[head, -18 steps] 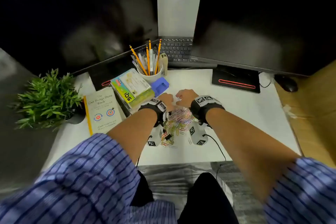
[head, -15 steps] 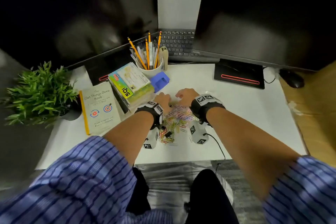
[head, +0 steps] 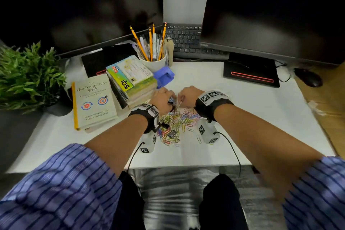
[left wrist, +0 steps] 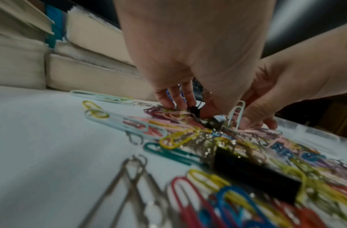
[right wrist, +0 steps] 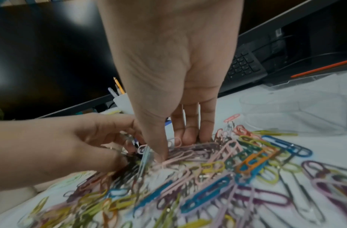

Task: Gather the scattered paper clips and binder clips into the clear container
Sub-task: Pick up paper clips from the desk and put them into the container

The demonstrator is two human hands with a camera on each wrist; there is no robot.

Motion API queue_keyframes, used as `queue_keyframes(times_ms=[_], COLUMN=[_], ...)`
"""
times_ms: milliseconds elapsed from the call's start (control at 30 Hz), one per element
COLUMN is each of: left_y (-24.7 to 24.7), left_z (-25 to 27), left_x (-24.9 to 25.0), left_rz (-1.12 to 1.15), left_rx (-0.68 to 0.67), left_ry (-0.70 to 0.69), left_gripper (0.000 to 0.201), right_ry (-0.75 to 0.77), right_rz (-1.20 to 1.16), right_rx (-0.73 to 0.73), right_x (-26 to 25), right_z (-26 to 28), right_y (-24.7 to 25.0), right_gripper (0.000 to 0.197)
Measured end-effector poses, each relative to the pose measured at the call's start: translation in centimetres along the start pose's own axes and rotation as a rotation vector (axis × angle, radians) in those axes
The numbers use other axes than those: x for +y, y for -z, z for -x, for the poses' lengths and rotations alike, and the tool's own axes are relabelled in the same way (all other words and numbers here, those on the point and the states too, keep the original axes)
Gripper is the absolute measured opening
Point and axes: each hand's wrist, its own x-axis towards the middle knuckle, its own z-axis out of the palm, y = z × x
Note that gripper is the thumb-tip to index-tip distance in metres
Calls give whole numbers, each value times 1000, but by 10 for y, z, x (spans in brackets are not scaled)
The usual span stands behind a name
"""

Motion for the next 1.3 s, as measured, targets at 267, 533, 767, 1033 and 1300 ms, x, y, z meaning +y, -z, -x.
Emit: queue_keyframes(times_ms=[267, 533, 767, 1033, 1300], left_y=[-1, -10, -19, -21, -29], left_z=[20, 39, 42, 27, 18], left_x=[7, 22, 37, 43, 19], left_rz=[91, 4, -138, -133, 320], left_rx=[215, 177, 113, 112, 271], left_ry=[-32, -77, -71, -47, -14], left_gripper=[39, 26, 32, 28, 13], right_ry=[-66, -227, -217, -94, 54], right_rz=[-46, -570, -460, -508, -564], right_rx=[133, 133, 190, 260, 382], right_x=[10, 17, 21, 25, 39], right_z=[24, 62, 77, 57, 48], right_y=[5, -10, -35, -55, -67], right_gripper=[26, 10, 18, 22, 12])
